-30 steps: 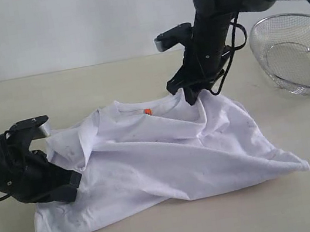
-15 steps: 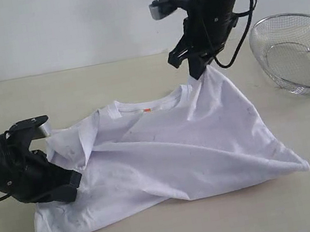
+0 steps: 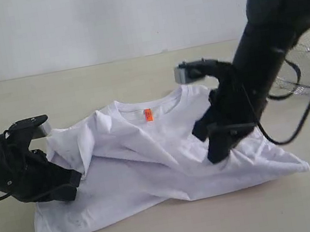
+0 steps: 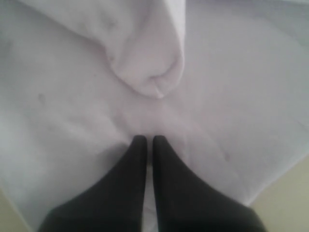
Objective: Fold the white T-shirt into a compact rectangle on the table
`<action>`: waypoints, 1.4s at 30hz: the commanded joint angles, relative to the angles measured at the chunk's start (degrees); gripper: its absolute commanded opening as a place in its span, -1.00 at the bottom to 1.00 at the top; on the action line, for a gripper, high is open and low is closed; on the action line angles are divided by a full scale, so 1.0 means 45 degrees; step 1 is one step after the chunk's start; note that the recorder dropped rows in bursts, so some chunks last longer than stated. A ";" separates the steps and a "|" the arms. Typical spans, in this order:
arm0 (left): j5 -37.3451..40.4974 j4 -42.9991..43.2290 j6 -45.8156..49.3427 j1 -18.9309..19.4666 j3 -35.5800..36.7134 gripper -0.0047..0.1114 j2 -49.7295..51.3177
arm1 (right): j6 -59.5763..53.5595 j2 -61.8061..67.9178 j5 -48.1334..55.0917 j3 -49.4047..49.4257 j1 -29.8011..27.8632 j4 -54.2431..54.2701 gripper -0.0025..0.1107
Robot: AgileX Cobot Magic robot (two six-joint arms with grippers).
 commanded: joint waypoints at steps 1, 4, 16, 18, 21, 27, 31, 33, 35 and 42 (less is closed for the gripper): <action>-0.0054 0.0018 -0.0073 -0.0061 0.0057 -0.84 -0.0006 | -0.0634 -0.0517 -0.1801 0.2240 -0.0018 0.0364 -0.96; -0.0054 0.0018 -0.0073 -0.0061 0.0057 -0.84 -0.0006 | -0.0715 -0.0517 -0.2327 0.2706 -0.0018 0.0342 -0.94; -0.0056 0.0018 -0.0105 -0.0061 0.0057 -0.84 -0.0006 | -0.0590 -0.1051 -0.2606 0.0966 -0.0018 0.0624 0.07; -0.0087 0.0018 -0.0105 -0.0061 0.0057 -0.84 -0.0006 | -0.0515 -0.1025 -0.2869 0.0565 -0.0018 0.0681 -0.01; -0.0105 0.0018 -0.0105 -0.0061 0.0057 -0.84 -0.0006 | -0.0489 -0.0824 -0.3126 -0.0021 -0.0018 0.0709 -0.23; -0.0145 0.0018 -0.0105 -0.0061 0.0057 -0.84 -0.0006 | -0.0785 0.0260 -0.2586 -0.1065 -0.0018 0.0709 -0.34; -0.0145 0.0018 -0.0105 -0.0061 0.0057 -0.84 -0.0006 | -0.0949 0.1240 -0.1955 -0.1708 -0.0018 0.0734 -0.34; -0.0145 0.0018 -0.0105 -0.0061 0.0057 -0.84 -0.0006 | -0.1093 0.1624 -0.1740 -0.1975 0.0106 0.0791 -0.34; -0.0145 0.0018 -0.0105 -0.0061 0.0057 -0.84 -0.0006 | -0.1383 0.1825 -0.1713 -0.2080 0.0274 0.0880 -0.34; -0.0022 -0.0037 -0.0105 -0.0061 0.0057 -0.84 -0.0006 | -0.1846 0.2486 -0.1738 -0.2089 0.1085 0.0979 -0.34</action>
